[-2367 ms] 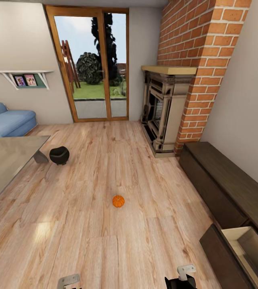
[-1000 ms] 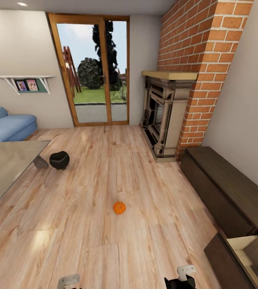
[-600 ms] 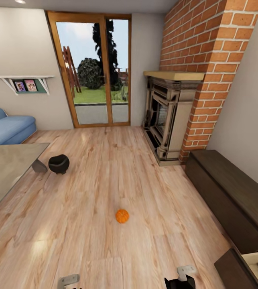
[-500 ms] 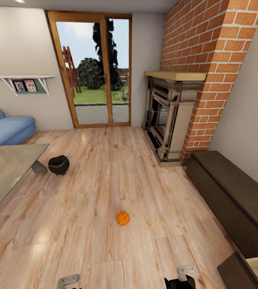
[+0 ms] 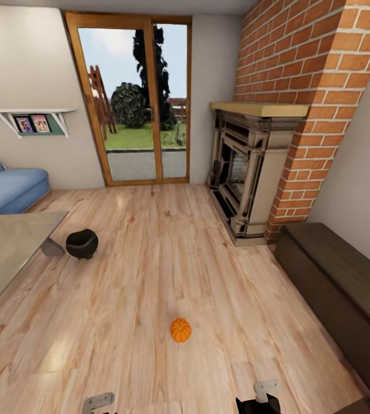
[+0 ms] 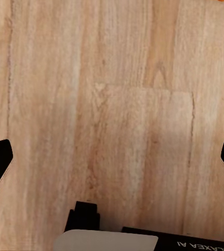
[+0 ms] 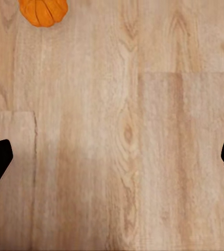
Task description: Place each of the two pumpkins and all three candles from the living room inside a cabinet in the living room (use any cabinet), then make sure every cabinet is closed, and position the cauldron so it is next to a table in the living room.
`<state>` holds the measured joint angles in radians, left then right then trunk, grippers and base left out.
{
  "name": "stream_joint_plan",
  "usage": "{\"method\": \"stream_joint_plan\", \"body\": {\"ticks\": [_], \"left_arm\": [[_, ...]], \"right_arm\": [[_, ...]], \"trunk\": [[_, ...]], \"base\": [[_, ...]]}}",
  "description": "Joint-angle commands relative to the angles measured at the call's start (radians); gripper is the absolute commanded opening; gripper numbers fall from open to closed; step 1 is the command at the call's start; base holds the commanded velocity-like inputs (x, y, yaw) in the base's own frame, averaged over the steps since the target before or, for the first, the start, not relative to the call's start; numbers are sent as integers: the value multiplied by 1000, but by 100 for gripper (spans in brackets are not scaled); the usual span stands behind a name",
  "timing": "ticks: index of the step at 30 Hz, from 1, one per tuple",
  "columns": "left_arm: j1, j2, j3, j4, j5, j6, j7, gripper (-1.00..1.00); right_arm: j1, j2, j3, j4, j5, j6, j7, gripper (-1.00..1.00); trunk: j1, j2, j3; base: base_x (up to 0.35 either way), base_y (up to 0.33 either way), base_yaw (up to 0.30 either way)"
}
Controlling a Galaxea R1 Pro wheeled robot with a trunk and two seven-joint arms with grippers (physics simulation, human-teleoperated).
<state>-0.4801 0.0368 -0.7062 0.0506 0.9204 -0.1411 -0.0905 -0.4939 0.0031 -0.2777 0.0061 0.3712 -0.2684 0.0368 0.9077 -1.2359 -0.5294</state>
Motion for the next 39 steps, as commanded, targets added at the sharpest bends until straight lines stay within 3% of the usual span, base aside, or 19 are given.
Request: {"method": "stream_joint_plan", "body": {"ticks": [1,20,39], "left_arm": [[0,0,0,0,0,0,0,100],[0,0,0,0,0,0,0,100],[0,0,0,0,0,0,0,100]], "right_arm": [[0,0,0,0,0,0,0,100],[0,0,0,0,-2,0,4,100],[0,0,0,0,0,0,3,100]], "trunk": [[0,0,0],[0,0,0],[0,0,0]], "base": [[321,42,0],[326,14,0],[287,191,0]]}}
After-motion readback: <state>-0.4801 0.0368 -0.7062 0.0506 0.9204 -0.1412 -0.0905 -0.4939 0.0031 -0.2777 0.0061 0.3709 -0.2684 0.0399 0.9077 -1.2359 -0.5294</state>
